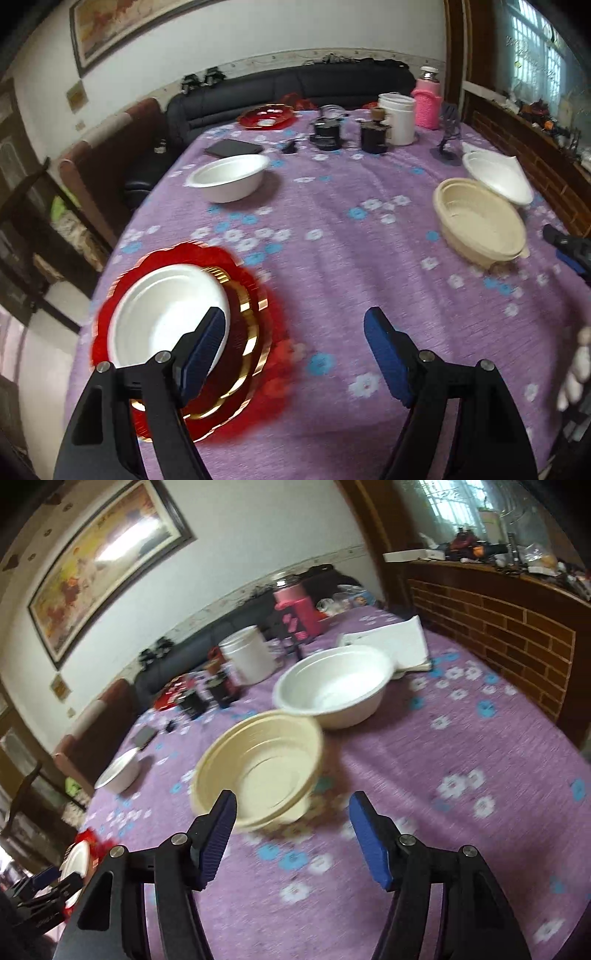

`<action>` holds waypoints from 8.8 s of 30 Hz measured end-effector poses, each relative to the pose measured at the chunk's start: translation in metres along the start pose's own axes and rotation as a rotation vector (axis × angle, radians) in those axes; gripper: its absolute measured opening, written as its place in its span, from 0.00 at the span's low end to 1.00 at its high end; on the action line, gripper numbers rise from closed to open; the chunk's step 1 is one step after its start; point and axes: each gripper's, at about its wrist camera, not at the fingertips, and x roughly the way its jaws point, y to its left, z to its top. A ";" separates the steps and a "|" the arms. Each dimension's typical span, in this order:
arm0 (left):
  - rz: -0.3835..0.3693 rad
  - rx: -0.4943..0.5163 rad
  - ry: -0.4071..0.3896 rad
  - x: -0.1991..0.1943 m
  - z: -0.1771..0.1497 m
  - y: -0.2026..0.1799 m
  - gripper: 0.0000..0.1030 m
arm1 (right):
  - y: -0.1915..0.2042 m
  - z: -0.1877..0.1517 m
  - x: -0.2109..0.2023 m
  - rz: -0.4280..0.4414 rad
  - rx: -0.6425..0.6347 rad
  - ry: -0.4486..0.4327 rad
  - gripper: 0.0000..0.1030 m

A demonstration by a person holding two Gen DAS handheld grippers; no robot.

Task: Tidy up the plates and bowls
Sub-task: 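Move both tools toward the cream ribbed plastic bowl, then grip the cream bowl rim with the right gripper while the left gripper grips it too, then carry the cream bowl with both grippers over the white plate on the stack, then lower the cream bowl onto the white plate and open both grippers, then move both tools toward the second flat white plate, then grip the white plate rim with the right gripper while the left gripper grips it, then carry the white plate with both grippers and lower it into the cream bowl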

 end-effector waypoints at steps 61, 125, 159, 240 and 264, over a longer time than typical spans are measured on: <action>-0.274 -0.064 0.157 0.113 0.059 -0.103 0.16 | 0.035 -0.003 0.083 0.145 -0.199 0.140 0.18; 0.015 -0.526 -0.203 -0.047 -0.046 0.175 0.70 | 0.290 -0.084 -0.011 0.313 -0.517 -0.031 0.74; 0.004 -0.166 -0.450 -0.229 0.044 0.132 0.74 | 0.183 0.122 -0.207 0.286 -0.356 -0.320 0.77; -0.289 -0.300 0.245 0.089 0.167 0.177 0.22 | 0.326 0.050 0.129 0.468 -0.268 0.343 0.14; -0.179 -0.439 0.218 0.029 -0.007 0.189 0.25 | 0.320 -0.080 0.077 0.537 -0.378 0.506 0.14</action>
